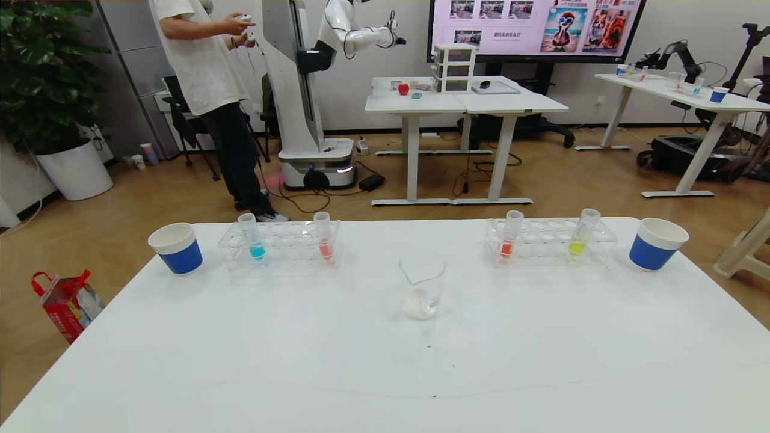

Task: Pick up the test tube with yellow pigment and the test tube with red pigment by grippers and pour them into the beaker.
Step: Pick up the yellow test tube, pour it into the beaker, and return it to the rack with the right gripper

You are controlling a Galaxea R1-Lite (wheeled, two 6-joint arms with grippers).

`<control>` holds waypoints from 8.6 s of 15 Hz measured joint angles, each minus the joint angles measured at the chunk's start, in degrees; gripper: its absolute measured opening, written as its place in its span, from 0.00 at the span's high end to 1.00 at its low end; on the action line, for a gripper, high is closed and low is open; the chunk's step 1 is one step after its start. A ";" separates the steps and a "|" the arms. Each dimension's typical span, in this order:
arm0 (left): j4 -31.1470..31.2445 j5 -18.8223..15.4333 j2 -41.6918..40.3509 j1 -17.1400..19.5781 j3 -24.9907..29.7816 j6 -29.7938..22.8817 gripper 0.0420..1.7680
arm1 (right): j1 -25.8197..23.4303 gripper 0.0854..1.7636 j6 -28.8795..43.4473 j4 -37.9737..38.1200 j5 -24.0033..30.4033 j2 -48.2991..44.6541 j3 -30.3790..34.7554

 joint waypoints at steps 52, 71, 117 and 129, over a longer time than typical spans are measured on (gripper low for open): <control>0.00 0.00 0.00 0.00 0.00 0.00 0.01 | -6.39 0.74 0.94 -86.71 4.41 128.53 -44.63; 0.00 -0.01 0.00 0.02 0.00 0.02 0.01 | 4.68 0.74 -8.81 -64.33 8.52 109.96 -53.50; 0.02 0.02 0.00 0.00 0.00 0.02 0.01 | 22.08 0.74 -84.26 -73.52 41.59 125.15 -56.10; 0.00 0.02 0.00 0.00 0.00 0.00 0.01 | 21.80 0.74 -90.76 -72.35 41.00 126.03 -57.87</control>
